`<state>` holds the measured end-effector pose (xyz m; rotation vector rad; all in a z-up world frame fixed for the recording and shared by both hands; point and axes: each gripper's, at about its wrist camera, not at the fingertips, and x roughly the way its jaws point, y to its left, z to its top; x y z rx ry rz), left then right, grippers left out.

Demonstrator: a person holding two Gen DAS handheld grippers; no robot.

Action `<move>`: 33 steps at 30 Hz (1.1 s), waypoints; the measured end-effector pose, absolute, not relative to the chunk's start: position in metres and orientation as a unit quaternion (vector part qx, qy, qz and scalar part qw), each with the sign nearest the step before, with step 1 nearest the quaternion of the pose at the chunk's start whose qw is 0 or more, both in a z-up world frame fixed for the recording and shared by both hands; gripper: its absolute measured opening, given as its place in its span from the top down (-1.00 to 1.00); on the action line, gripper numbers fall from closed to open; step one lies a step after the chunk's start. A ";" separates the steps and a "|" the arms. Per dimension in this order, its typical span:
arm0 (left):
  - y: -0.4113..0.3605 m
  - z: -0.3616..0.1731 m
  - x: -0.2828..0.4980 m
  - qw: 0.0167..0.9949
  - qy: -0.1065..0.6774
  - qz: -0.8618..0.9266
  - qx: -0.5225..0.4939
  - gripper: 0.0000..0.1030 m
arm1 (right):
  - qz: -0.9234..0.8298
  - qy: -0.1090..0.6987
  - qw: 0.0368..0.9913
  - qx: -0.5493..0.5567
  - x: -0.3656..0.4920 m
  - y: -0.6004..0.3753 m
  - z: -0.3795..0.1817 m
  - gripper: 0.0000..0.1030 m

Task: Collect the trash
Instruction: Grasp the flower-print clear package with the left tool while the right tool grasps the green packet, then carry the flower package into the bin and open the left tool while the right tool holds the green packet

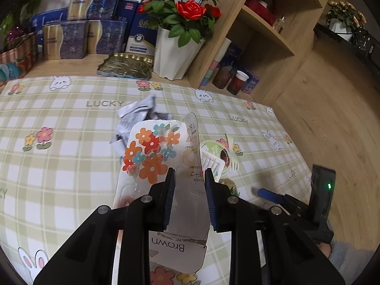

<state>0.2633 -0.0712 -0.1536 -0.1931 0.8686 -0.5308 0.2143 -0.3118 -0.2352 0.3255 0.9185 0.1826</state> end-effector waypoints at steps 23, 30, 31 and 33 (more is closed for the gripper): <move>-0.024 -0.153 0.204 0.873 0.408 -0.241 -0.117 0.52 | 0.087 0.446 0.867 0.202 0.206 -0.296 -0.226 0.18; -0.021 -0.147 0.180 0.871 0.406 -0.247 -0.124 0.52 | 0.112 0.421 0.881 0.182 0.181 -0.286 -0.202 0.20; -0.020 -0.145 0.177 0.871 0.406 -0.248 -0.124 0.52 | 0.117 0.418 0.883 0.180 0.177 -0.284 -0.199 0.20; -0.018 -0.144 0.168 0.870 0.406 -0.249 -0.126 0.52 | 0.124 0.414 0.884 0.179 0.169 -0.280 -0.195 0.20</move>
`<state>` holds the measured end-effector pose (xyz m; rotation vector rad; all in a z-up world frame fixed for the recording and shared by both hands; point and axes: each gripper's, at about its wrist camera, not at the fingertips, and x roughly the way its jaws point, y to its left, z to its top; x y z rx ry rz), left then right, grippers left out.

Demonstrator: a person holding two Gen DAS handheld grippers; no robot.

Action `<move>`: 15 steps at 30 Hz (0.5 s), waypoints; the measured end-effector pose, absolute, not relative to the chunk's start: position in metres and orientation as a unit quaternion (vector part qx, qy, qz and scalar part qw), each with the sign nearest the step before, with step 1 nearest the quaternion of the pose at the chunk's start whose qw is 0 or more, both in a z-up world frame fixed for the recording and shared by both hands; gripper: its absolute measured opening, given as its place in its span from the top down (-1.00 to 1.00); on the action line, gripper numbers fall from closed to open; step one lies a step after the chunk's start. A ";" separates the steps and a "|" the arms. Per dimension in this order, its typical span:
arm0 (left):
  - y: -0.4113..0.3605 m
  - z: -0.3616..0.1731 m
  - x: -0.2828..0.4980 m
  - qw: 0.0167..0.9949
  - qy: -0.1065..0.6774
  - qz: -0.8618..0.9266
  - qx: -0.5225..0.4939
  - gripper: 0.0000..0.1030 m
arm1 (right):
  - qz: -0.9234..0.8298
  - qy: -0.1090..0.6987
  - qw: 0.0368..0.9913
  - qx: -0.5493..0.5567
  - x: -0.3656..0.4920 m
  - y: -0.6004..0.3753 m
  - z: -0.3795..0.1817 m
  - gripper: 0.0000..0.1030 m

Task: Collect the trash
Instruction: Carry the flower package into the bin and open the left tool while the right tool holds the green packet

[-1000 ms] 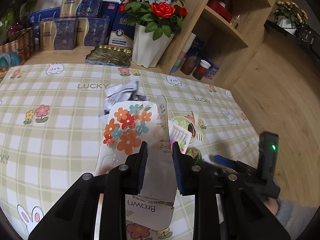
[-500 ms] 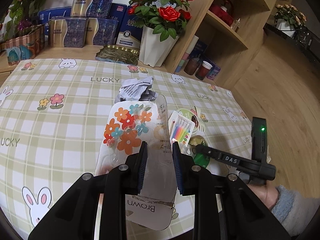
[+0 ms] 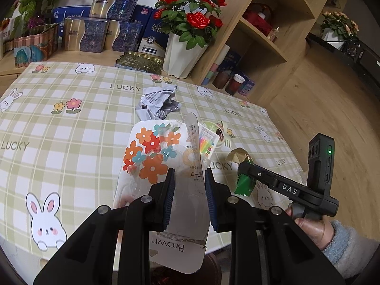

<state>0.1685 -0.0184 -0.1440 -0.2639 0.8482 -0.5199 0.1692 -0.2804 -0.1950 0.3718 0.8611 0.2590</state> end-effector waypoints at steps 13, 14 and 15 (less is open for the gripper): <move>-0.011 -0.138 0.107 0.869 0.402 -0.262 -0.121 0.52 | 0.166 0.390 0.892 0.156 0.114 -0.253 -0.168 0.21; -0.011 -0.139 0.104 0.869 0.402 -0.263 -0.120 0.52 | 0.169 0.387 0.894 0.153 0.109 -0.251 -0.166 0.21; -0.011 -0.139 0.098 0.868 0.403 -0.265 -0.118 0.52 | 0.170 0.385 0.894 0.151 0.105 -0.249 -0.164 0.21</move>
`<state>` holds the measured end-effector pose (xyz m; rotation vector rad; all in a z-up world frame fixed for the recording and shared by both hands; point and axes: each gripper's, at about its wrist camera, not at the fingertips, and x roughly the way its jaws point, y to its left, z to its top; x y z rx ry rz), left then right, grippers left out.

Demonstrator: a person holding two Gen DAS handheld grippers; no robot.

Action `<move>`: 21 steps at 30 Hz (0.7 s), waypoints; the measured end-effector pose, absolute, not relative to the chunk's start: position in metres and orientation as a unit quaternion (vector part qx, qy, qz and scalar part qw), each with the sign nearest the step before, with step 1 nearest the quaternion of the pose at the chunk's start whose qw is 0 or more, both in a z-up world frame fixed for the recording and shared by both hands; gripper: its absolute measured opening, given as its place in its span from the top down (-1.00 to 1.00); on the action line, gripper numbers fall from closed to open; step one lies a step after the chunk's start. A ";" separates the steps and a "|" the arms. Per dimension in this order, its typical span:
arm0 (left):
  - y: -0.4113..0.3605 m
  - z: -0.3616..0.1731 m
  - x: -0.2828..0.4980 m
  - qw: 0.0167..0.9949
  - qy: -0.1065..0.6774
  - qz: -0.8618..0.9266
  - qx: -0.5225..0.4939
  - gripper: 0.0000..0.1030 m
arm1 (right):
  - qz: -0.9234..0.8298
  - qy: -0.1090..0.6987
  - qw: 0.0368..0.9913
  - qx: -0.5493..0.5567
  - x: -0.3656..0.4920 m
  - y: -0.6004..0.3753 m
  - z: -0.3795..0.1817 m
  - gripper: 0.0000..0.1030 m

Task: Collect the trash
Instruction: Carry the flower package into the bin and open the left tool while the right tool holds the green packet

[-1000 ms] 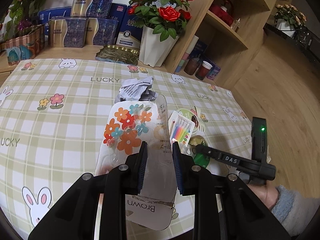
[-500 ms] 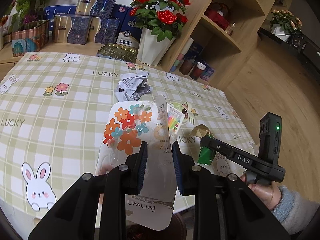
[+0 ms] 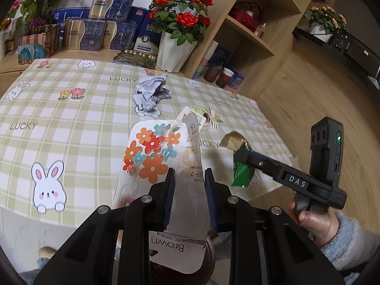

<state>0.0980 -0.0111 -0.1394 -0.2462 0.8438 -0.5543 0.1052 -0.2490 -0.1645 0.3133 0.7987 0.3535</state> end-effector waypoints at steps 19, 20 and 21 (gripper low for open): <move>-0.023 -0.216 0.024 0.803 0.500 -0.306 -0.107 0.52 | 0.198 0.363 0.904 0.112 0.027 -0.237 -0.160 0.21; -0.024 -0.221 0.026 0.798 0.506 -0.308 -0.112 0.52 | 0.198 0.362 0.904 0.113 0.028 -0.239 -0.160 0.21; -0.024 -0.224 0.028 0.794 0.510 -0.310 -0.115 0.52 | 0.197 0.361 0.904 0.115 0.028 -0.239 -0.160 0.21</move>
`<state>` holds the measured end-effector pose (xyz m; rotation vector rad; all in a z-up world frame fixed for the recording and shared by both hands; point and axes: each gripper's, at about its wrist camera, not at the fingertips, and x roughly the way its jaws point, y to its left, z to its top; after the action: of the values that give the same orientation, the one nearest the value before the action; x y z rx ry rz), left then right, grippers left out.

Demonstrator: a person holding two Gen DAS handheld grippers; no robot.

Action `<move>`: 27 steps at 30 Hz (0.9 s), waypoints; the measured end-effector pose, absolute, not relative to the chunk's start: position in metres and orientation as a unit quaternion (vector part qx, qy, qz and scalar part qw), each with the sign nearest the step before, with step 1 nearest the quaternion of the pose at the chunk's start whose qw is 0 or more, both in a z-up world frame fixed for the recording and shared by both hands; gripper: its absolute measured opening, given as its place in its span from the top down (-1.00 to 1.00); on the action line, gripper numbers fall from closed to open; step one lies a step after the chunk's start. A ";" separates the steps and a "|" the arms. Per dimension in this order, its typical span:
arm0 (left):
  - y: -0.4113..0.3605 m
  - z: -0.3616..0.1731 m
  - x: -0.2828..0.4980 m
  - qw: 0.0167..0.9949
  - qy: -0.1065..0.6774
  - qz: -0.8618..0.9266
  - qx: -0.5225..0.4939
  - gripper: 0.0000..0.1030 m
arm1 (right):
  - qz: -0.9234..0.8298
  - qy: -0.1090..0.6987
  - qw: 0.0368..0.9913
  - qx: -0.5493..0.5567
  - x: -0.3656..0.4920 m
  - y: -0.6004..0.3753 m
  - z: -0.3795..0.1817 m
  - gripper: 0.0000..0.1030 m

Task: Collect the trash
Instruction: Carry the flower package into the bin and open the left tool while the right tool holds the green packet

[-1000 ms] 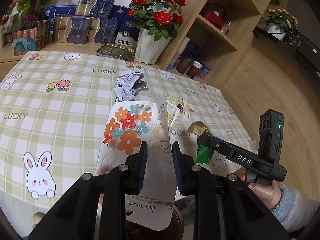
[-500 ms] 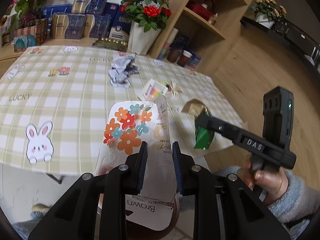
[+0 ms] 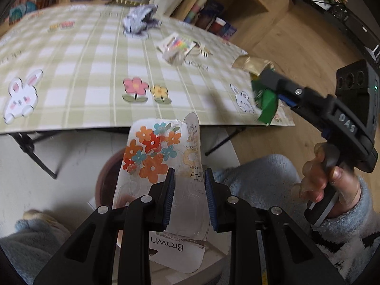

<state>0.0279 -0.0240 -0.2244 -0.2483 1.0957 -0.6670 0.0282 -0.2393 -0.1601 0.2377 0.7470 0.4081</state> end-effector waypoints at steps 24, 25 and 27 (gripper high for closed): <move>-0.041 -0.253 0.034 0.774 0.538 -0.315 -0.110 -0.27 | 0.191 0.372 0.898 0.136 0.036 -0.250 -0.176 0.21; -0.040 -0.250 0.035 0.780 0.532 -0.312 -0.109 -0.35 | 0.190 0.373 0.898 0.136 0.036 -0.250 -0.176 0.21; -0.035 -0.242 0.035 0.794 0.517 -0.300 -0.108 -0.44 | 0.189 0.374 0.898 0.136 0.035 -0.250 -0.177 0.21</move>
<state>0.0355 -0.0353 -0.2417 -0.2321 1.1114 -0.6443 0.0349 -0.2503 -0.1768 0.2814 0.7735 0.3914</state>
